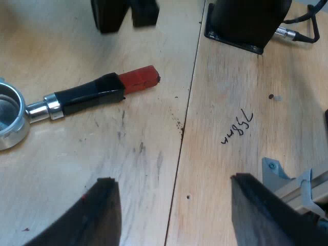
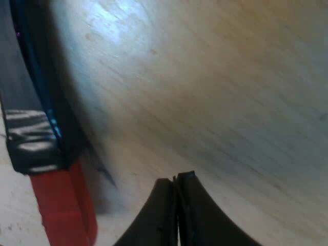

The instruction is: Put the handle in the coffee machine

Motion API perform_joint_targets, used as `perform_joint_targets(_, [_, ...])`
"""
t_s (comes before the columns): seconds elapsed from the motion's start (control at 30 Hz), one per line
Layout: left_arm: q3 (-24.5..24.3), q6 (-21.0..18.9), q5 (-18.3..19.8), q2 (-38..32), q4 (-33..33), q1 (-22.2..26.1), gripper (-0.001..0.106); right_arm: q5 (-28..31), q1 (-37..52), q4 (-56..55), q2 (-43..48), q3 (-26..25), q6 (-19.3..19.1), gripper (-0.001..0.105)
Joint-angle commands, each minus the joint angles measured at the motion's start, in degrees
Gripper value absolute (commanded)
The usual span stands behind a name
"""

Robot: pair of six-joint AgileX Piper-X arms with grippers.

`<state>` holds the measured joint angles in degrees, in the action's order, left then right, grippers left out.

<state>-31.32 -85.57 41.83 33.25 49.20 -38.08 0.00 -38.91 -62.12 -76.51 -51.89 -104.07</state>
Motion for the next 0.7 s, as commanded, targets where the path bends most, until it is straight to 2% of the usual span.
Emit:
perform_joint_targets(0.03, [-0.4,0.2,0.4,0.0,-0.2,-0.2,0.051,0.0,-1.7,2.3,-2.5,0.7,0.9,0.0])
perform_joint_targets(0.23, [-0.4,0.2,0.4,0.0,-0.2,-0.2,0.051,-0.4,-3.7,7.8,-3.4,5.0,4.4,0.0])
perform_joint_targets(0.33, [-0.4,0.2,0.4,0.0,-0.2,-0.2,0.051,-0.7,-4.1,9.9,-3.4,7.1,7.8,0.0])
perform_joint_targets(0.4, [-0.4,0.2,0.4,0.0,-0.2,-0.2,0.051,-1.0,-4.1,10.4,-3.4,7.5,10.1,0.0])
perform_joint_targets(0.57, [-0.4,0.2,0.4,0.0,-0.2,-0.2,0.051,-4.2,-4.1,11.3,-3.4,7.4,12.1,0.0])
perform_joint_targets(0.7, [-0.4,0.2,0.4,0.0,-0.1,0.0,0.051,-6.7,-4.7,12.1,-3.4,7.4,15.5,0.0])
